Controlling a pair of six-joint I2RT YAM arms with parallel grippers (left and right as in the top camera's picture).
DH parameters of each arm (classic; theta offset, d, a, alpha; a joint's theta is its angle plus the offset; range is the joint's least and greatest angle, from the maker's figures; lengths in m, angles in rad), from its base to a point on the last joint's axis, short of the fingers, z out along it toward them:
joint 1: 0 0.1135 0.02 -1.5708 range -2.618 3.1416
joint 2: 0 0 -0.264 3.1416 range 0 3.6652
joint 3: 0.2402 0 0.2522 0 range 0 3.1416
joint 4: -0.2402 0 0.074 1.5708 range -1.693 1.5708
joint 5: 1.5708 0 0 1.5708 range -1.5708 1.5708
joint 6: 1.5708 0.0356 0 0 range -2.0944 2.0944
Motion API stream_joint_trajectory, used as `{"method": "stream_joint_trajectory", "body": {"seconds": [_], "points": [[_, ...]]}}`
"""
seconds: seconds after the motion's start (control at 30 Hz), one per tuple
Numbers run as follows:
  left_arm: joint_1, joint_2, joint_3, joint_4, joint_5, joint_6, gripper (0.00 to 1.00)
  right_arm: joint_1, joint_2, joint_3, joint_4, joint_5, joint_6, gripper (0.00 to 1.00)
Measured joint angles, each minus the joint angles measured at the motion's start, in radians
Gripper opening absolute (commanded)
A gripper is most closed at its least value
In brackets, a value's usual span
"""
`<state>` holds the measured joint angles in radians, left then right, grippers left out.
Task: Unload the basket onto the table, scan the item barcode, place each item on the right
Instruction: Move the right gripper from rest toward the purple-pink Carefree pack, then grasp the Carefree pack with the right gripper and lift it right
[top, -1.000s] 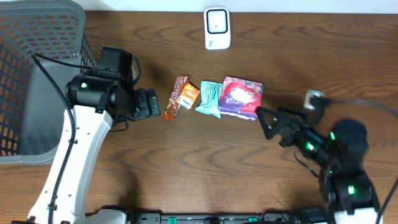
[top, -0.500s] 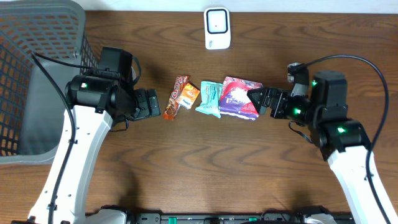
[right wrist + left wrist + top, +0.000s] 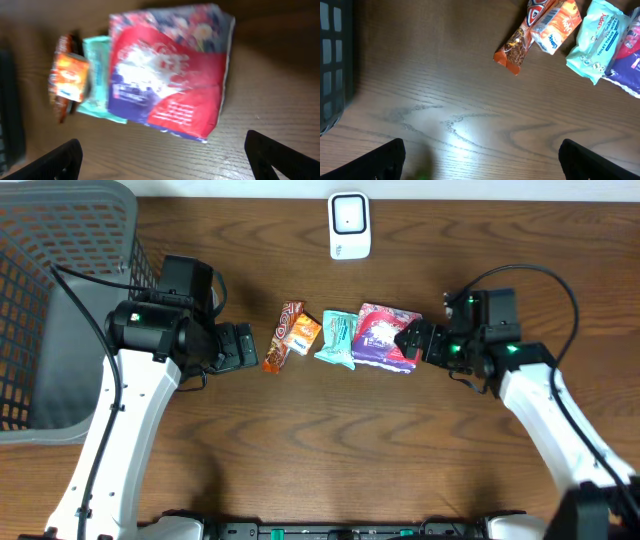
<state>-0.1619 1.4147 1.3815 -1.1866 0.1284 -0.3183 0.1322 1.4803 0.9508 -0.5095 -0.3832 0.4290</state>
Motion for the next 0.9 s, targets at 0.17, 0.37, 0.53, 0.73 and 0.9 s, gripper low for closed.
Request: {"method": "stream_joint_trajectory", "body": {"seconds": [0.17,0.37,0.53,0.73,0.9], "points": [[0.000,0.000,0.000,0.001,0.000,0.000,0.98,0.000,0.083,0.000,0.063,0.009,0.034,0.99],[0.000,0.000,0.000,0.000,0.000,0.000,0.98,0.000,0.148,0.000,0.150,0.015,0.074,0.99],[0.000,0.000,0.000,0.000,0.000,0.000,0.98,0.000,0.203,0.000,0.183,0.016,0.090,0.93],[0.000,0.000,0.000,0.000,0.000,0.000,0.98,0.000,0.280,0.000,0.187,0.016,0.103,0.56],[0.000,0.000,0.000,0.000,0.000,0.000,0.98,0.000,0.299,0.005,0.195,-0.012,0.105,0.08]]}}
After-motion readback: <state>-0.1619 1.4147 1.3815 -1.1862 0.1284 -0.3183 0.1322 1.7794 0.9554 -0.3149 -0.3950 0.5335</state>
